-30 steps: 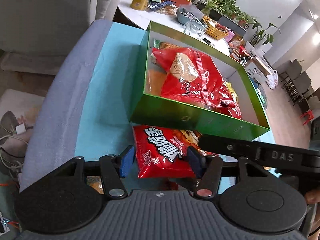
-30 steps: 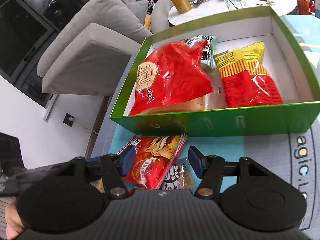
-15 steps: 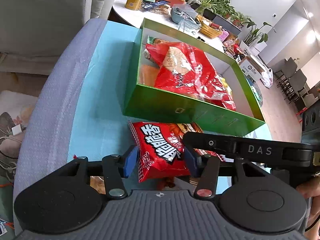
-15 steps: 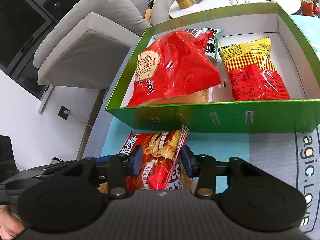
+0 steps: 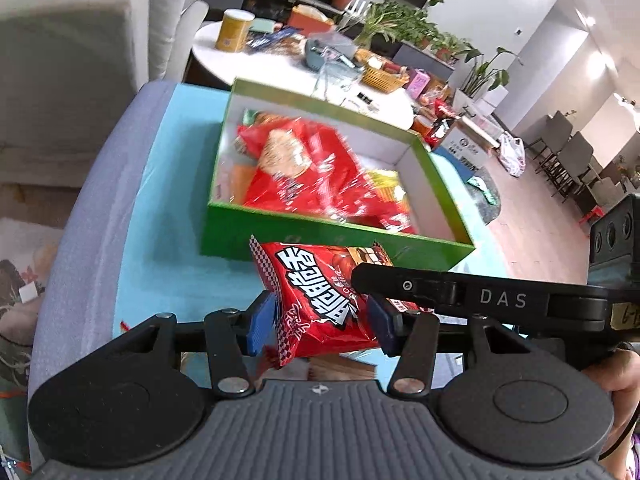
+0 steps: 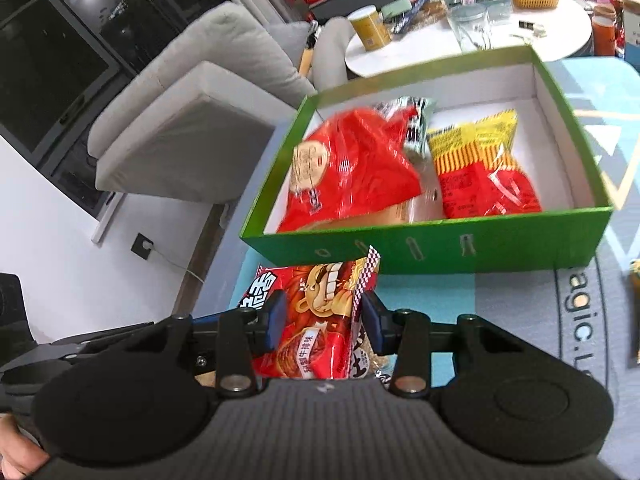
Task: Organize snacks
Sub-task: 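Lower the red chip bag into the green box and open the left gripper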
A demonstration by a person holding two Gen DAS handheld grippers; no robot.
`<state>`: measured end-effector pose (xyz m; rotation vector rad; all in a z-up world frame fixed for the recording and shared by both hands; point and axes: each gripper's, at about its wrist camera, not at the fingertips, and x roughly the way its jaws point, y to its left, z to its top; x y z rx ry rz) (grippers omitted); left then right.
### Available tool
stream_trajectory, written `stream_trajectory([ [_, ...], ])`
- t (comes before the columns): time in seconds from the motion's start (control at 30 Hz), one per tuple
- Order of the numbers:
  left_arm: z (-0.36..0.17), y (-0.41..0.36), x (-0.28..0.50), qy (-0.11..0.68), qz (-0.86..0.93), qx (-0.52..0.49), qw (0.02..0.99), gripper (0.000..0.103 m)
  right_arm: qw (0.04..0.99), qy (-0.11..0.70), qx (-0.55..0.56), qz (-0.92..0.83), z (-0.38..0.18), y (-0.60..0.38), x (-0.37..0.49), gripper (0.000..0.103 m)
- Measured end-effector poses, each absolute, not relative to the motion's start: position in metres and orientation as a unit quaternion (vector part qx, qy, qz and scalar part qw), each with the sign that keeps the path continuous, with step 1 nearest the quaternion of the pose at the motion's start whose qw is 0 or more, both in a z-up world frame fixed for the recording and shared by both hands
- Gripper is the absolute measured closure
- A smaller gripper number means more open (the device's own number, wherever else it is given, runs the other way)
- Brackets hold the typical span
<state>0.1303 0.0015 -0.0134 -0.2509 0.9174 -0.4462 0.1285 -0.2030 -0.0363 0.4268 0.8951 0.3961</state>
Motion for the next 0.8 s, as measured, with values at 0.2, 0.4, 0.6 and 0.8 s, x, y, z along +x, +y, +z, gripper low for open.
stream_trajectory([
  [0.2,0.005,-0.019,0.135,0.42,-0.218,-0.105,0.875,0.056,0.873,0.401,0.21,0.182,-0.019,-0.22,0.128,0.054],
  [0.4,0.016,-0.043,0.148,0.408,-0.232,-0.098,0.878,0.056,0.883,0.378,0.219,0.17,-0.01,-0.242,0.136,0.054],
  [0.6,0.024,-0.071,0.167,0.39,-0.246,-0.09,0.883,0.055,0.893,0.356,0.227,0.156,-0.002,-0.269,0.154,0.054],
  [0.8,0.027,-0.103,0.194,0.377,-0.257,-0.071,0.887,0.055,0.9,0.34,0.232,0.141,0.0,-0.292,0.18,0.054],
])
